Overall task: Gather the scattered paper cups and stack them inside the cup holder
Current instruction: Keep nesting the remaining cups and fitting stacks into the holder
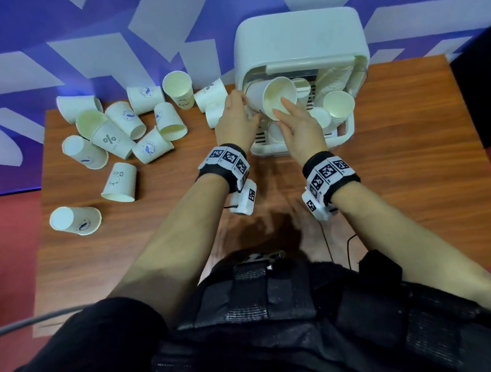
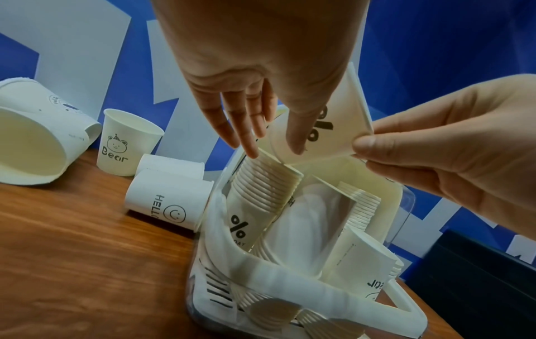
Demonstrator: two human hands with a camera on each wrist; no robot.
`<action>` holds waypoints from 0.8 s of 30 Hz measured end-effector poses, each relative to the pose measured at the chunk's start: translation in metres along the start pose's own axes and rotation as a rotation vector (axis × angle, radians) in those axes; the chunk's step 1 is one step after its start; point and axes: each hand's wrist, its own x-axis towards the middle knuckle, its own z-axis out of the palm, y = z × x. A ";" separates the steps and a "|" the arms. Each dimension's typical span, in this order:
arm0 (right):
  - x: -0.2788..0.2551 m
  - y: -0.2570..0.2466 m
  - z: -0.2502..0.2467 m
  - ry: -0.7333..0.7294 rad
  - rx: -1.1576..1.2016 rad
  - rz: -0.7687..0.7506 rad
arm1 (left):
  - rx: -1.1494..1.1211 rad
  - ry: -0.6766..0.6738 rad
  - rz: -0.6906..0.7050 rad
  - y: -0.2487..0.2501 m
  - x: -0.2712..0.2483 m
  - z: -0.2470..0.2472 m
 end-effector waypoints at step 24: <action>0.034 0.005 0.004 -0.201 -0.155 -0.099 | -0.112 -0.021 0.201 -0.022 -0.007 0.007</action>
